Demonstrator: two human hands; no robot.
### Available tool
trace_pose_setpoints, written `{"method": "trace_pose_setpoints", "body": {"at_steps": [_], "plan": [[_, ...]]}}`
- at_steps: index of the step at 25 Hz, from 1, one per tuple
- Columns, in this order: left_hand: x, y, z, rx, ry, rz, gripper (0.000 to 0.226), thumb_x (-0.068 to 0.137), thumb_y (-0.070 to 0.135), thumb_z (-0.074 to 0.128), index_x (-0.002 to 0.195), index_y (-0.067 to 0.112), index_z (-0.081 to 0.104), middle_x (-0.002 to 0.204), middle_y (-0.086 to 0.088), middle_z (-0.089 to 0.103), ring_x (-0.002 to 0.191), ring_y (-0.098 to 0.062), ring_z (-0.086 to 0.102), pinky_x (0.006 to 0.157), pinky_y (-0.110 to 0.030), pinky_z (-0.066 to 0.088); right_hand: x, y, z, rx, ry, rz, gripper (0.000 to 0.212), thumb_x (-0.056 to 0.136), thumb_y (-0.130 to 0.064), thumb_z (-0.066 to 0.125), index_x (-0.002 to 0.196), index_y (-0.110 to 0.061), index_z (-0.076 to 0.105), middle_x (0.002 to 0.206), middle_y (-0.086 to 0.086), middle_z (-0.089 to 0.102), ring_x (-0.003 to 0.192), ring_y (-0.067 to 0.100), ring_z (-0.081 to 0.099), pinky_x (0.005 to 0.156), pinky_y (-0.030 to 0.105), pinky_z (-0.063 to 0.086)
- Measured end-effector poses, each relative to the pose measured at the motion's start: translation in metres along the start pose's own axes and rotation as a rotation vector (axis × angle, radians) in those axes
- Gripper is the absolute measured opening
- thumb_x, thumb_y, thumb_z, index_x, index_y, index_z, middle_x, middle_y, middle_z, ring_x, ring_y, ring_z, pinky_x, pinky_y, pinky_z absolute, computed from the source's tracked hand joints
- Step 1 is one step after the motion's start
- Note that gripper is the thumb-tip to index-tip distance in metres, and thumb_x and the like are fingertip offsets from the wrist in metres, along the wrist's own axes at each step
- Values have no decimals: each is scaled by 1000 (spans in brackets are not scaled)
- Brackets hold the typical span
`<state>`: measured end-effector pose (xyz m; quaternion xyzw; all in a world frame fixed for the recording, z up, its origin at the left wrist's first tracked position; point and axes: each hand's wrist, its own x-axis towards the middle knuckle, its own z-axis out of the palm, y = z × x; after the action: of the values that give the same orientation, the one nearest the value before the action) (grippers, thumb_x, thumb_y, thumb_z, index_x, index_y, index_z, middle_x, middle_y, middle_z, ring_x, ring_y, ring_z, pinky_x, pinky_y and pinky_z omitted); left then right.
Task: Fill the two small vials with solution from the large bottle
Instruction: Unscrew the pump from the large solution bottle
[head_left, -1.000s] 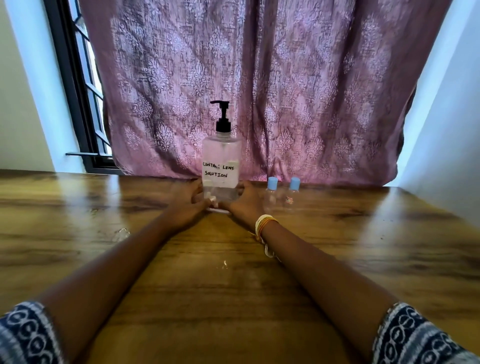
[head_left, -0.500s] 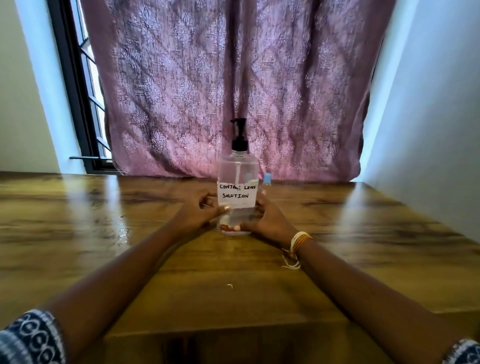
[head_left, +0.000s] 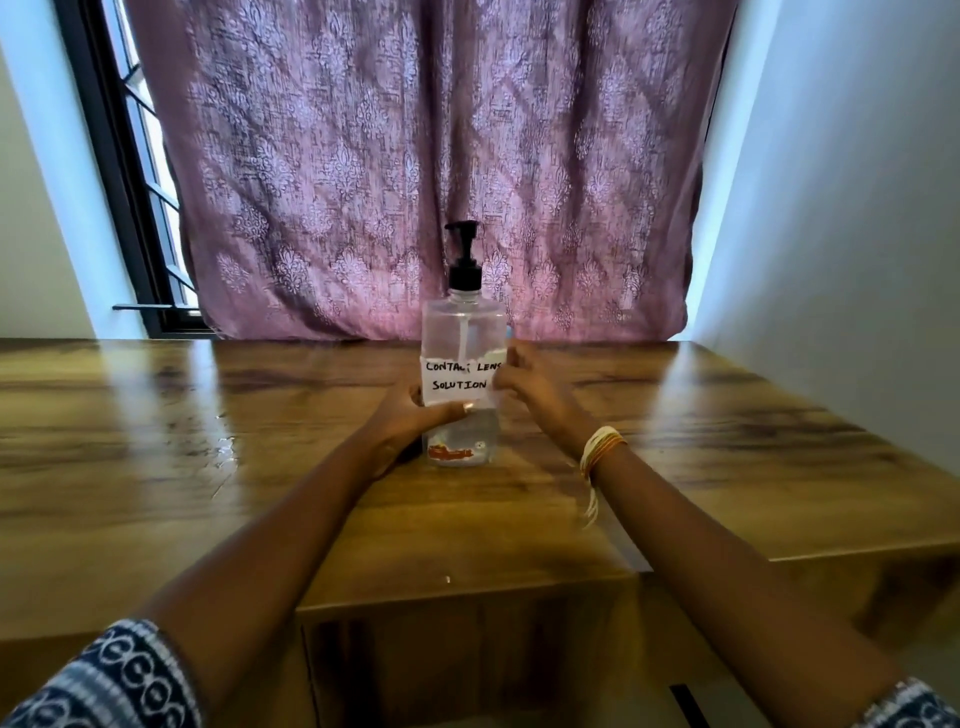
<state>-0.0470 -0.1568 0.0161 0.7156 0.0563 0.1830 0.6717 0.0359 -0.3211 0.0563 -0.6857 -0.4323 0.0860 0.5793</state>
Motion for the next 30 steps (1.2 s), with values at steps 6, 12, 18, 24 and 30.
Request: {"method": "trace_pose_setpoints", "body": {"at_steps": [6,12,18,24,30], "plan": [[8,-11,-6,43,26,20,78,48,37,89,117,14,62,111,-9,72,101,-29,70,91,-54,53,48,-51,-1,-24,12,-169,21,82,-21,76,101,-16,69,95,-1,72,90,15,69,77,25,57],[13,-7,-5,51,4,57,68,50,28,89,112,13,64,105,-8,75,96,-26,72,82,-44,58,81,-47,-4,21,70,-208,22,74,-19,83,91,-7,74,89,13,75,85,26,72,81,36,58],[15,-6,-9,138,10,57,51,63,2,84,102,27,63,95,8,77,90,-14,73,72,-27,59,94,-38,2,60,101,-269,20,75,-22,82,84,-6,74,87,20,74,77,23,69,83,45,57],[12,-8,-13,220,5,60,58,59,5,87,108,24,63,102,2,76,95,-16,72,84,-39,58,91,-38,-7,112,-76,-360,13,83,-15,73,94,-7,73,90,12,73,85,21,70,86,36,57],[8,-2,-12,205,-90,39,63,59,7,87,116,18,61,109,-3,74,101,-19,70,86,-39,57,86,-39,-18,360,-377,-281,31,75,-9,68,106,-4,67,96,2,74,98,19,68,97,35,53]]}}
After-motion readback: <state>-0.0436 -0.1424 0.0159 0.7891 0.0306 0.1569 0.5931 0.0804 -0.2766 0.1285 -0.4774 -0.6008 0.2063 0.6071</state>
